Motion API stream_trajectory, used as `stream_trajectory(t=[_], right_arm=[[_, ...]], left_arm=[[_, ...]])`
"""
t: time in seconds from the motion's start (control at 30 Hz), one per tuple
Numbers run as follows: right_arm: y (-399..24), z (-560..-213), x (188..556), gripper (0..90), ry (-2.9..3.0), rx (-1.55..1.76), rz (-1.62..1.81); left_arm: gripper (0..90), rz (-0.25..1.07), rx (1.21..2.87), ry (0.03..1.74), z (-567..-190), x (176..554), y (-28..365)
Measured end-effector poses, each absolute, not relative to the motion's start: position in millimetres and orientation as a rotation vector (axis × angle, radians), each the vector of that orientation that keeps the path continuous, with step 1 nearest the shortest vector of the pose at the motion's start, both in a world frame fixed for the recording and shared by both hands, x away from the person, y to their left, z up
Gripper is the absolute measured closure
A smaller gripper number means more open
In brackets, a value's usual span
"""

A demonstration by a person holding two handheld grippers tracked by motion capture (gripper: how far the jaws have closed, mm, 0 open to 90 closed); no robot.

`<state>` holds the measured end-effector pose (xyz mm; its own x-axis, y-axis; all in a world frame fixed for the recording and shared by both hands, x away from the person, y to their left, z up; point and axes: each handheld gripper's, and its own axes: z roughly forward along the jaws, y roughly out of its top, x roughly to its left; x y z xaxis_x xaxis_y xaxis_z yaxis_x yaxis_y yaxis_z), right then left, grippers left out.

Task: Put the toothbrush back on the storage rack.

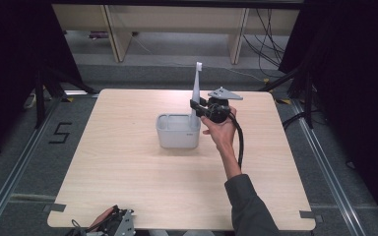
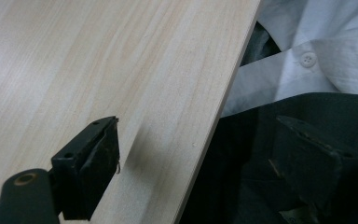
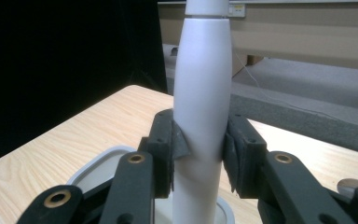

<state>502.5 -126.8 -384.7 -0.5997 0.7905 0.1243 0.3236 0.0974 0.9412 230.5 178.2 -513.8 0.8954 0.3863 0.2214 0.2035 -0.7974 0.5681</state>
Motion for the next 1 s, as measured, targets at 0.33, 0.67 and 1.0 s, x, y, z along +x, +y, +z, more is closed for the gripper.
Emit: stream_trajectory(t=[0.33, 0.67, 1.0], right_arm=[[-127, -401, 503, 66.3, 1.987, 1.098, 1.492], [-125, -416, 503, 66.3, 2.017, 1.107, 1.462], [-127, -422, 500, 66.3, 2.05, 1.098, 1.416]], left_arm=[[15.2, 0.435, 2.516, 0.418, -514, 231, 178], [15.2, 0.439, 2.506, 0.427, -514, 230, 178], [15.1, 0.438, 2.517, 0.418, -514, 230, 178]])
